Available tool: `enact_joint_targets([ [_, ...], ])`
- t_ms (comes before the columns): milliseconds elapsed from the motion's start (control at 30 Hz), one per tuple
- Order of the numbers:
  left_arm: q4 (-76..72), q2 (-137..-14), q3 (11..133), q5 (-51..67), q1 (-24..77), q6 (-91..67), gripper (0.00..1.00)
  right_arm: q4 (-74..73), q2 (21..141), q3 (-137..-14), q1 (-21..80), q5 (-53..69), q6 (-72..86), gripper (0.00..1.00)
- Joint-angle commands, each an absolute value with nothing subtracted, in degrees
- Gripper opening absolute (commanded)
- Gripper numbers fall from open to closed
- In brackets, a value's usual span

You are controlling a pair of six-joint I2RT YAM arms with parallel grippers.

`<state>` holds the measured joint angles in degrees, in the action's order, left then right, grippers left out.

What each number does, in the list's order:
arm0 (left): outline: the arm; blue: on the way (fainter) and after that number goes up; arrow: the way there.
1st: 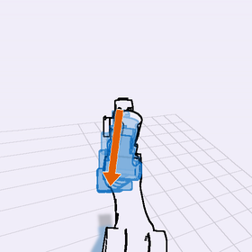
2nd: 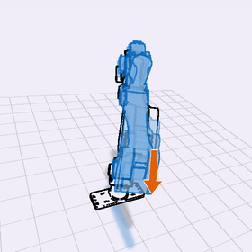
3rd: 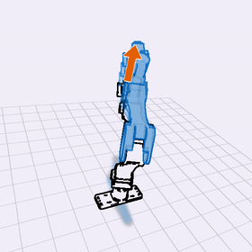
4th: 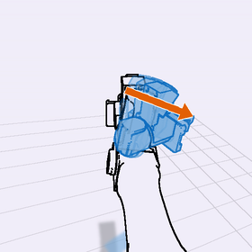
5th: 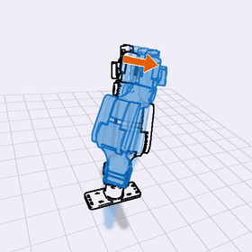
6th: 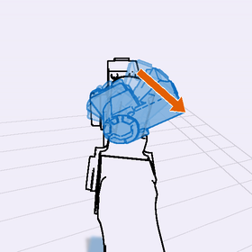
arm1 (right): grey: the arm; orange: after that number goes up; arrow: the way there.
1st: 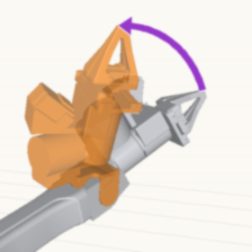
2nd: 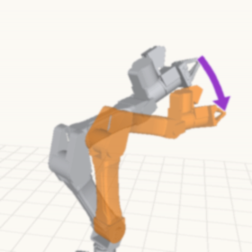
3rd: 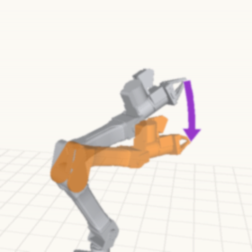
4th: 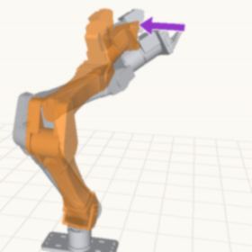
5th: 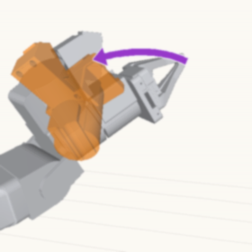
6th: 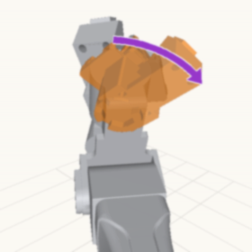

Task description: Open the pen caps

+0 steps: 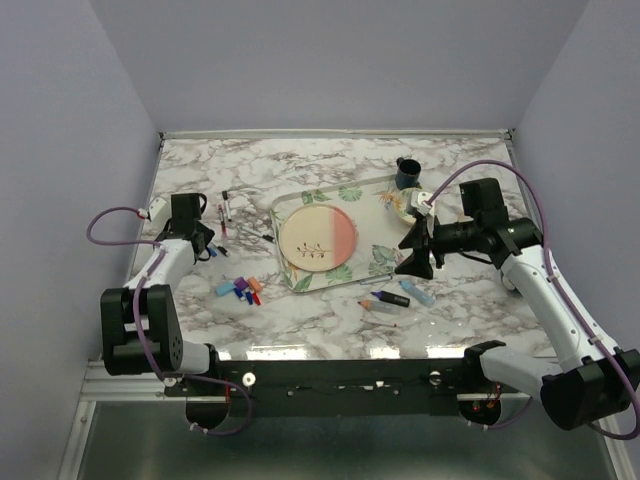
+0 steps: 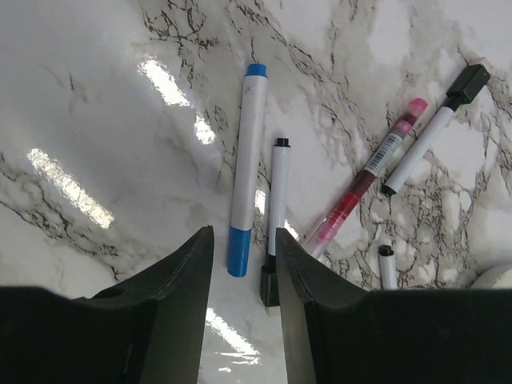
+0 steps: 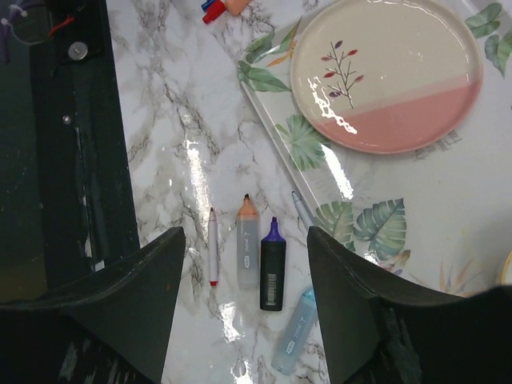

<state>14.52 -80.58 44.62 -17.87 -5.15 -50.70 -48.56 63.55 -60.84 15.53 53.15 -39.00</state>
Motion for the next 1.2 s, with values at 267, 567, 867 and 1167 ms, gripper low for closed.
enact_joint_targets([
  [267,18.3,-92.2,52.7,-18.7,-6.2,-48.2,0.34,-47.6,60.5,-60.5,15.5,55.8,-38.3,0.7],
  [567,19.8,-93.2,52.5,-20.4,-6.2,-48.5,0.33,-47.6,59.9,-60.5,15.5,55.8,-38.2,0.7],
  [867,24.3,-96.7,55.3,-21.6,-6.3,-49.0,0.32,-47.5,59.1,-60.4,15.5,55.5,-38.2,0.7],
  [1167,26.0,-96.2,55.3,-23.8,-6.2,-50.2,0.19,-47.7,58.4,-60.5,15.4,54.4,-38.7,0.7],
])
